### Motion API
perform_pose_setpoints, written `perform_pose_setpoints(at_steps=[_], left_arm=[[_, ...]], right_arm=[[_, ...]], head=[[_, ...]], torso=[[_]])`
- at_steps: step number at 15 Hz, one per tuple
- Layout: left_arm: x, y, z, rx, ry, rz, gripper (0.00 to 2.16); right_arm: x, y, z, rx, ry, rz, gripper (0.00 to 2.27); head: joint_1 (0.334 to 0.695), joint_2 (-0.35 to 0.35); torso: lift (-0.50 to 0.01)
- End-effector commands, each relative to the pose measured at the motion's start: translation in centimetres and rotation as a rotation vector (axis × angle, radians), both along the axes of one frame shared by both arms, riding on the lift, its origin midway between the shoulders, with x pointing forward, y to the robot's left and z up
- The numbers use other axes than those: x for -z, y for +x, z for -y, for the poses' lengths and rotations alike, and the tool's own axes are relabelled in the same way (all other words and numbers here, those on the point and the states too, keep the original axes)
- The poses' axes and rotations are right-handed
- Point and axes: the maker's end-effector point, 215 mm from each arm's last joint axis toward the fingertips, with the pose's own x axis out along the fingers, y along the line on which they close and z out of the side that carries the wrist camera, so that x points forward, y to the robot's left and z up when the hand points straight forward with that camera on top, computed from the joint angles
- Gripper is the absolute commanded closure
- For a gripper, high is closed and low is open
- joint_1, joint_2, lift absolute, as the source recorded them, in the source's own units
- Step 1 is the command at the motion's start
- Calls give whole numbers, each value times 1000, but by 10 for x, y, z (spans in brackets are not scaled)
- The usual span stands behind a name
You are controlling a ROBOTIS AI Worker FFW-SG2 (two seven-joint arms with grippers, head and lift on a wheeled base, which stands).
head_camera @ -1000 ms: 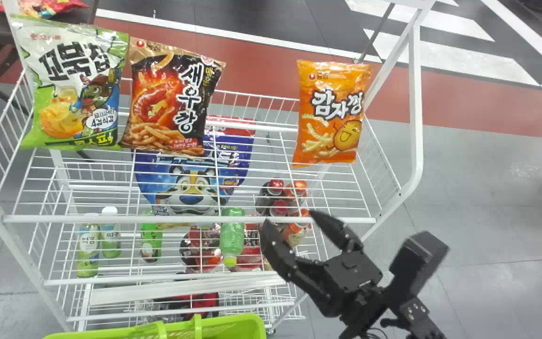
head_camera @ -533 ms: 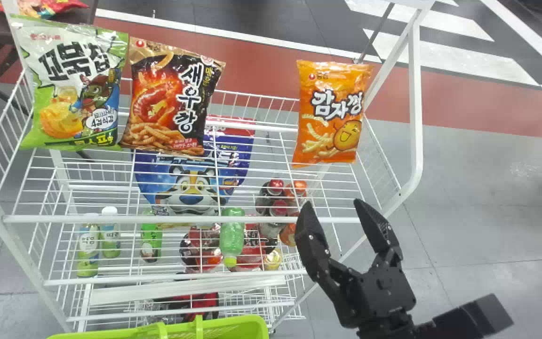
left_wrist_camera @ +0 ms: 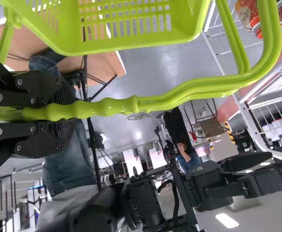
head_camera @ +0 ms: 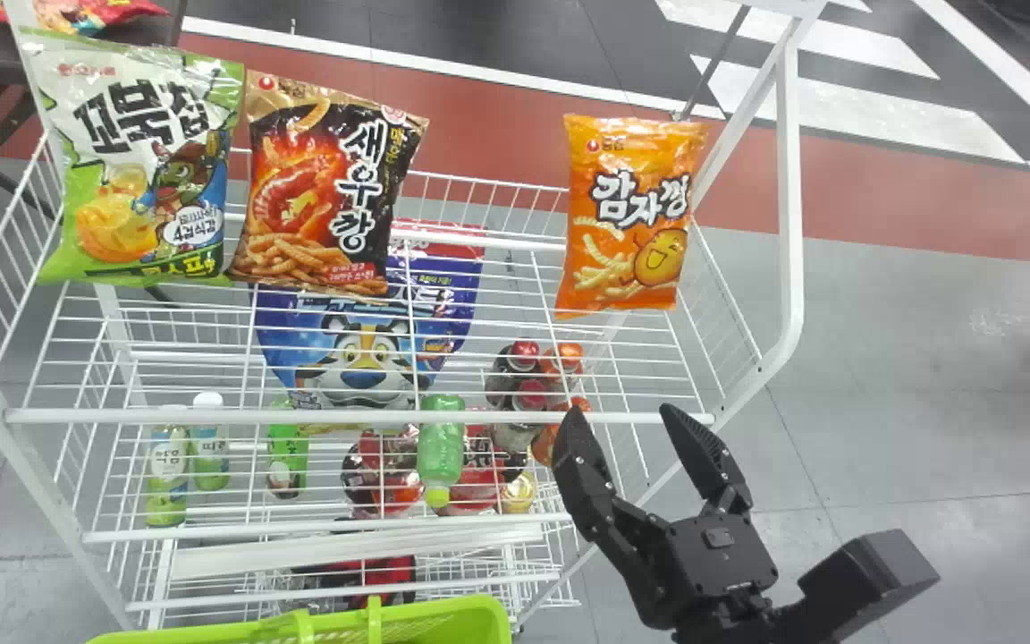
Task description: Hold basket handle with left hand then pick Saewookkang with right hand and place into basket
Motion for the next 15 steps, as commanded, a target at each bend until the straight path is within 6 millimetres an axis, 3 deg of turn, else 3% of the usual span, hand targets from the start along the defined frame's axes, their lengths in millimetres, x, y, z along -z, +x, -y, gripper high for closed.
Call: perform_pose_setpoints(at_steps=[1, 15], left_arm=[[0, 2, 0, -1, 0, 3, 1855], [-4, 3, 0, 2, -7, 11, 1851]], right_arm=[[-1, 1, 0, -1, -1, -4, 80], [-1, -1, 7, 9, -12, -9, 80]], head=[[695, -350], [695, -350]], torso=[[-19], [-19]])
